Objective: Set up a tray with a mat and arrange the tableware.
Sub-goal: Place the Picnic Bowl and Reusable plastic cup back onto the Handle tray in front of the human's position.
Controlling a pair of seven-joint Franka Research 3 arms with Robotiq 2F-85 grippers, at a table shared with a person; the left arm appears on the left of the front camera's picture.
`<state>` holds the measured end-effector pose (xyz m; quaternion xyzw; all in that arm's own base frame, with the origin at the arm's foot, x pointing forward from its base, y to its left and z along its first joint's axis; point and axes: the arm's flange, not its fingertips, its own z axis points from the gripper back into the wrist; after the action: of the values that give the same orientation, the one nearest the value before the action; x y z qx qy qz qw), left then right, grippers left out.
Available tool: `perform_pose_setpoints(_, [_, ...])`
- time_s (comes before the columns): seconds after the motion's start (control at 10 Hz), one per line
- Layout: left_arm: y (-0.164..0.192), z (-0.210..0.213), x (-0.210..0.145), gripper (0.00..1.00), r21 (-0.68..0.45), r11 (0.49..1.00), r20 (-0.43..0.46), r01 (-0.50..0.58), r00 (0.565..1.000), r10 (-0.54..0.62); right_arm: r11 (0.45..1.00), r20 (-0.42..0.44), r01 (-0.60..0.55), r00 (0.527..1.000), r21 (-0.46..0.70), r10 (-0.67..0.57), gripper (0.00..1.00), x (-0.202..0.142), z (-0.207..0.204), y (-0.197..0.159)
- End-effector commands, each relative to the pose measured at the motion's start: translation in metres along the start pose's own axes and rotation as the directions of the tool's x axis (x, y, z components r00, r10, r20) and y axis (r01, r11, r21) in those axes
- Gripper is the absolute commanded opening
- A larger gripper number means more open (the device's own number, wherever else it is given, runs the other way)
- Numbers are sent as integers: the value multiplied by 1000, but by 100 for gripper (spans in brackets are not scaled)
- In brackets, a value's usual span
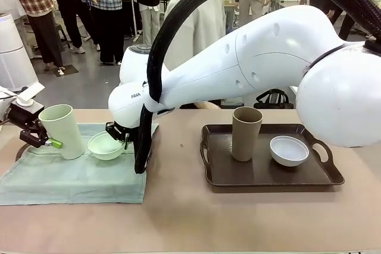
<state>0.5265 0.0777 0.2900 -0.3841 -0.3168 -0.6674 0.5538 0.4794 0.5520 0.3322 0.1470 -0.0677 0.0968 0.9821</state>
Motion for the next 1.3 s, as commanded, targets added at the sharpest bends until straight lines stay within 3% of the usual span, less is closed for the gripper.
perform_pose_setpoints(0.0, [4,-2,-3,85,20,1000,-8,18,1000,-18,999,-8,-8,1000,44,8,4,5,-6,-5])
perform_pose_setpoints(0.5, [5,-1,0,85,26,1000,-29,3,1000,-2,999,-29,-2,1000,45,4,4,8,-12,-8])
perform_pose_setpoints(0.6, [3,-1,0,100,33,999,-30,-6,1000,7,999,-36,-4,999,51,6,61,7,-12,-7])
perform_pose_setpoints(0.7, [3,1,2,100,34,999,-36,-8,999,9,999,-30,-5,1000,49,6,64,5,-8,-5])
perform_pose_setpoints(0.8, [1,3,3,100,39,999,-40,-14,999,16,999,-31,-11,999,42,12,100,2,-3,-3])
perform_pose_setpoints(0.9, [2,7,3,100,46,998,-51,-34,998,36,999,-25,-4,1000,32,5,83,1,7,-1])
perform_pose_setpoints(1.0, [2,9,-1,100,52,997,-63,-60,996,64,1000,-17,-13,1000,21,14,100,-3,15,1])
perform_pose_setpoints(1.2, [-3,20,-4,100,50,990,-120,-130,984,135,1000,-2,-23,1000,-6,23,100,-13,36,1])
